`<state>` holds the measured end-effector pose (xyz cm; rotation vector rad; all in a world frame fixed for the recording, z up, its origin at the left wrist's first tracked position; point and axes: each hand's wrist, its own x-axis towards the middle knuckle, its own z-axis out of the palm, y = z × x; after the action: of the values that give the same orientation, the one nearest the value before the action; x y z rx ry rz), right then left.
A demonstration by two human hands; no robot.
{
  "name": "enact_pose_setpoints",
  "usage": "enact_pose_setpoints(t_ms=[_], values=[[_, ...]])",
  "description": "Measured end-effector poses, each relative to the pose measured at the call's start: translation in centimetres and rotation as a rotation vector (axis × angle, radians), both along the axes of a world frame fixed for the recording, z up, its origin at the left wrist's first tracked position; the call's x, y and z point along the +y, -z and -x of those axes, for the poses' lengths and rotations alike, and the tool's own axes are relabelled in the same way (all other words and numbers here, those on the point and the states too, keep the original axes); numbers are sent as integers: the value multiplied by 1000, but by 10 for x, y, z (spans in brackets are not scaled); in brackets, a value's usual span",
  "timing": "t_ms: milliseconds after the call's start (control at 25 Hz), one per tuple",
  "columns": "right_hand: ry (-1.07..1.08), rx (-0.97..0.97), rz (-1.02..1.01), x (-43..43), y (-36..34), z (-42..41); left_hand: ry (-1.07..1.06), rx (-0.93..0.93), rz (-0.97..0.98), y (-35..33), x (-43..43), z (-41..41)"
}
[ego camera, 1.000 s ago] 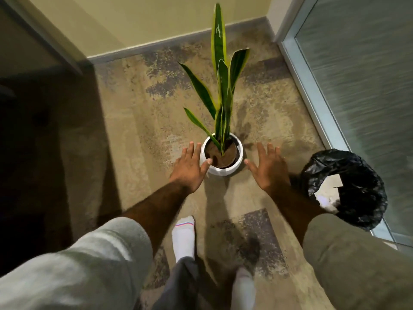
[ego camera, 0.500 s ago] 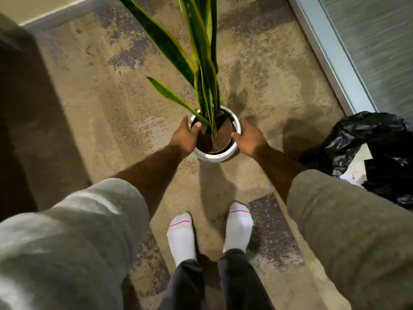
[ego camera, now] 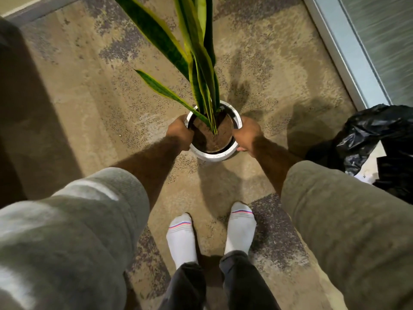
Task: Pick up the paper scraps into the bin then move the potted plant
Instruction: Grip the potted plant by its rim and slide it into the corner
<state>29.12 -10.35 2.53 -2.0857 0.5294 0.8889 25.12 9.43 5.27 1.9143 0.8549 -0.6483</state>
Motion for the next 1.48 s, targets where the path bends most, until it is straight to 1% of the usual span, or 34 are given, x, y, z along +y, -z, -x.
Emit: enact_pose_setpoints(t_ms=[80,240,360,440,560,720,840,1000,1160,1240,1400,1480], values=[[-18,-6,34,3,0,-1,10,0,-2,2,1,0],[-36,12,32,4,2,-5,21,-31,-12,4,-1,1],[-87,-28,75,5,1,-5,-5,-50,-44,3,-4,1],[-92,-44,87,5,-1,-4,16,-50,-69,0,-5,-2],[-22,-33,47,5,-17,-7,85,-52,-97,-13,-2,-14],[-13,-26,22,-2,-56,-33,140,-28,-119,-48,-1,-44],[-10,8,-37,-4,-91,-69,162,-42,-118,-82,0,-79],[-18,0,-87,-8,-140,-132,171,-53,-127,-126,-2,-138],[-39,-12,-66,-6,-173,-206,193,-97,-139,-153,3,-213],[-29,-33,-56,-7,-176,-245,211,-107,-131,-155,5,-253],[51,-65,-119,-5,-161,-322,315,-120,-120,-145,12,-348],[54,-65,-80,0,-147,-360,353,-127,-125,-135,19,-388]])
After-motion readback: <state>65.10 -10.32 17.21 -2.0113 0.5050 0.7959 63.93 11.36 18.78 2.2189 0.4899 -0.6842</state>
